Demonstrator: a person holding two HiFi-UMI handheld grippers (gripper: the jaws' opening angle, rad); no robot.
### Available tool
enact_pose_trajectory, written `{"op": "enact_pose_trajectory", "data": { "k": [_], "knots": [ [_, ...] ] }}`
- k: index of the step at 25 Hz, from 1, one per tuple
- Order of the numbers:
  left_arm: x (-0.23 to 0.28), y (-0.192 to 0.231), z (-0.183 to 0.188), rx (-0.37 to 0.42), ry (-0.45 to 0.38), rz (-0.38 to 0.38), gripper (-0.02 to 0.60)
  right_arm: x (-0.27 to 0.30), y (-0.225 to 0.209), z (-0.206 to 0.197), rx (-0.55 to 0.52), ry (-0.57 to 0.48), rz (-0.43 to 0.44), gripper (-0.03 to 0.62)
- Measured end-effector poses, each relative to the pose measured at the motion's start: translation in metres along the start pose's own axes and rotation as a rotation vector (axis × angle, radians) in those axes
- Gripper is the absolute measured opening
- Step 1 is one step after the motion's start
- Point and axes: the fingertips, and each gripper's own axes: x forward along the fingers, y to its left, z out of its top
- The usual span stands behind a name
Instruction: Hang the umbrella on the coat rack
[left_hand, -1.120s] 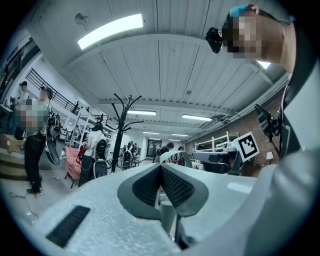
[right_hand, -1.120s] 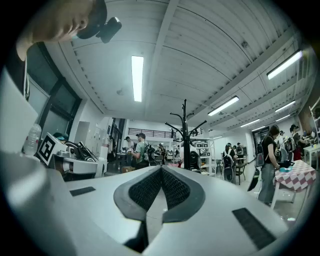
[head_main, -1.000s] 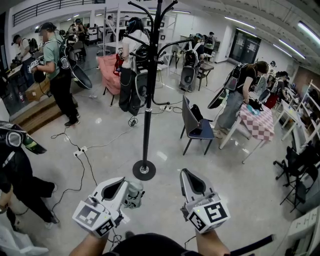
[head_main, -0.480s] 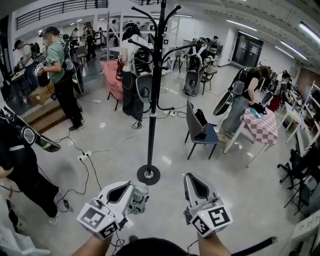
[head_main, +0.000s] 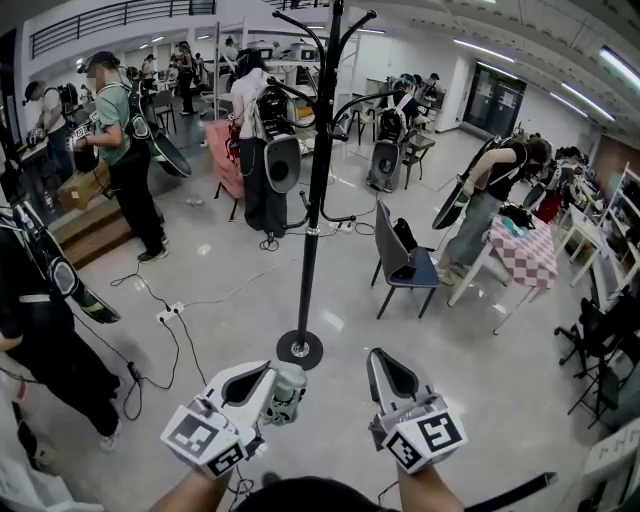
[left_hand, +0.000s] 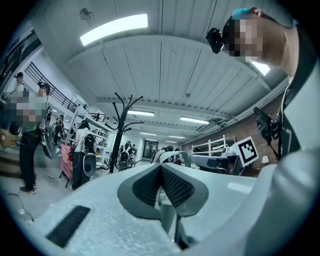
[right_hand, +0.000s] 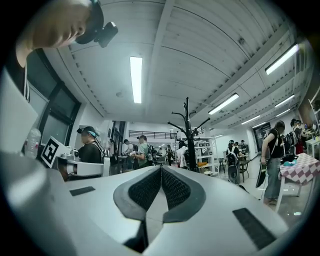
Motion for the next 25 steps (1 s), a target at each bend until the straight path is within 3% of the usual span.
{"op": "enact_pose_trajectory", "data": {
  "k": [18,25],
  "knots": [
    [-0.014,0.048,0.005,-0.006,-0.021,-0.079,0.009,0.044,0.045,-0.014,-0.055,0.042,-0.03,0.009],
    [-0.012,0.067,0.004,-0.017,-0.023,-0.073,0.011,0.062,0.047,-0.011,-0.061,0.032,-0.013,0.009]
  ]
}}
